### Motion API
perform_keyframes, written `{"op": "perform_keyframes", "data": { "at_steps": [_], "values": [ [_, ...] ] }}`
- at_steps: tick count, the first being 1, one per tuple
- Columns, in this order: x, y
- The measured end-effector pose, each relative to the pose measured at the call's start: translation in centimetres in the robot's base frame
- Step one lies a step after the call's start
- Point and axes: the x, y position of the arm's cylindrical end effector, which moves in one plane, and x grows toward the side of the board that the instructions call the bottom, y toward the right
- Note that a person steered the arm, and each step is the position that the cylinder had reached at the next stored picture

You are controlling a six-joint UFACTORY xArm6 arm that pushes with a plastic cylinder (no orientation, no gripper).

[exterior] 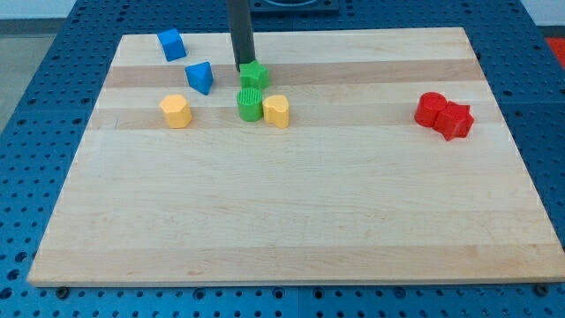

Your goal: Move blue blocks to the top left corner of the board

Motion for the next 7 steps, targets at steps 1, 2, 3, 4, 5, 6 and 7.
{"op": "perform_keyframes", "data": {
  "at_steps": [1, 2, 3, 4, 5, 6, 7],
  "values": [
    [1.6, -0.8],
    [3.4, -2.8],
    [3.4, -4.7],
    [2.7, -7.1],
    [2.0, -9.3],
    [1.2, -11.0],
    [0.7, -12.6]
  ]
}}
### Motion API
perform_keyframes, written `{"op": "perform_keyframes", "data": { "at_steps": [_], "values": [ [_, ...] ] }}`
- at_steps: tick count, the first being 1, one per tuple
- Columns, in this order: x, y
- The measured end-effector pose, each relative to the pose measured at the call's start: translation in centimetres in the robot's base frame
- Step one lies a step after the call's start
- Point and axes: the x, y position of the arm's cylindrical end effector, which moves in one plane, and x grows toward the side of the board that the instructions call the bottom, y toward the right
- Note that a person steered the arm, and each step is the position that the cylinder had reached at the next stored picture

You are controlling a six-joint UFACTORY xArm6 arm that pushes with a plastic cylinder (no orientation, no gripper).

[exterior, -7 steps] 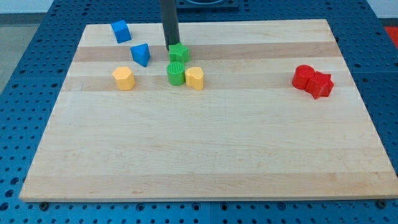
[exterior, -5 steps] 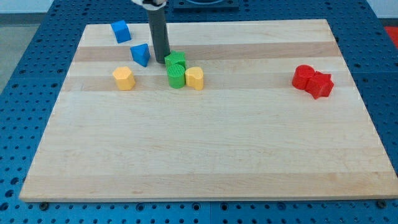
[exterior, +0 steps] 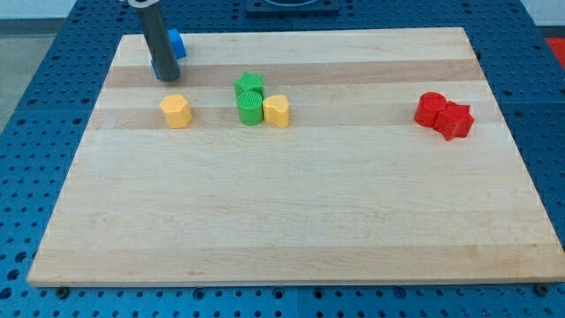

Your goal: Move blue blocks to the top left corner of the board

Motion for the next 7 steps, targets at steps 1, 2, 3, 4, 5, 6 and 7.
{"op": "perform_keyframes", "data": {
  "at_steps": [1, 2, 3, 4, 5, 6, 7],
  "values": [
    [0.0, -0.9],
    [-0.3, -1.9],
    [-0.7, -3.2],
    [-1.0, -4.5],
    [-1.7, -5.7],
    [-1.1, -5.9],
    [2.0, -4.6]
  ]
}}
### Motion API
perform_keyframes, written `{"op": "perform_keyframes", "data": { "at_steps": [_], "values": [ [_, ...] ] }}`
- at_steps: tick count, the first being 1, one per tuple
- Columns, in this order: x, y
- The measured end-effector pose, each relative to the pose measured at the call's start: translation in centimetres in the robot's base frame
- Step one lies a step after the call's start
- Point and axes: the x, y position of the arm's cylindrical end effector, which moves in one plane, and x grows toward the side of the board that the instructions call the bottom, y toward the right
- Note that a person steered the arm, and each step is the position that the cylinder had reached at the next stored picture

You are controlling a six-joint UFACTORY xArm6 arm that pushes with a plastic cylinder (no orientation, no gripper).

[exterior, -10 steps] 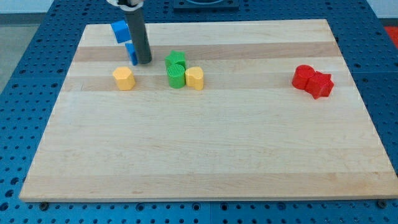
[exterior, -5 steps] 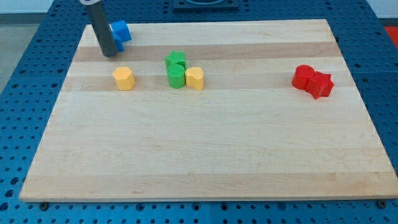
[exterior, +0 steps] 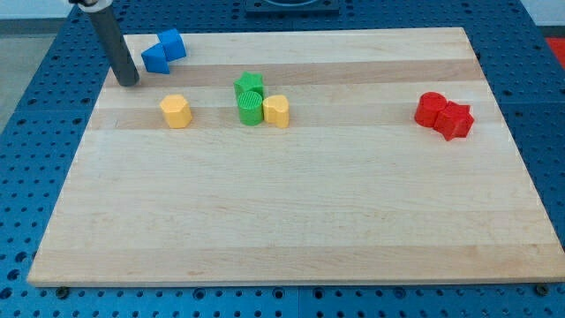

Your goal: Move blue blocks to the top left corner of the board

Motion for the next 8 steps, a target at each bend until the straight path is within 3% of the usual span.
{"op": "perform_keyframes", "data": {
  "at_steps": [3, 8],
  "values": [
    [-2.1, 6.2],
    [-3.9, 1.5]
  ]
}}
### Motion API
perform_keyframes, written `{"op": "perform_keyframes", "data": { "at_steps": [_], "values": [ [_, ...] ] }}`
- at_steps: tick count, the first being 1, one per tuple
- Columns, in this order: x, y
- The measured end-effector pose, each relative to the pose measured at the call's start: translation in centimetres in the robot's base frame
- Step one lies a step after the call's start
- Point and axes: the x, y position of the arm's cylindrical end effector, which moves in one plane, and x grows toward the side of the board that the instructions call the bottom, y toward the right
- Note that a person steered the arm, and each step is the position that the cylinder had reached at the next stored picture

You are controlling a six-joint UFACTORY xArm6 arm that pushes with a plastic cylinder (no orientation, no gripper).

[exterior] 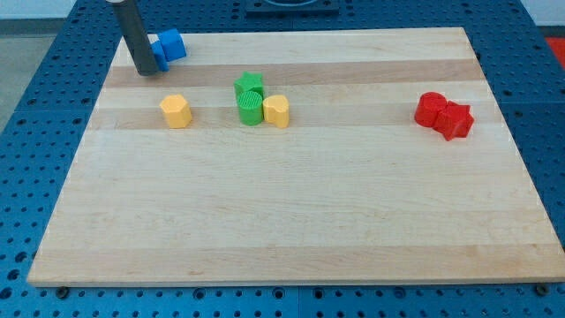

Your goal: Move blue blocks to the top left corner of the board

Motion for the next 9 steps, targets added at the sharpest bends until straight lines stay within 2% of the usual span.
{"op": "perform_keyframes", "data": {
  "at_steps": [1, 2, 3, 4, 6, 8, 9],
  "values": [
    [-1.5, 0.0],
    [-1.2, 0.0],
    [1.4, 0.8],
    [0.5, 5.3],
    [-6.6, 11.5],
    [-7.5, 7.8],
    [-6.1, 6.2]
  ]
}}
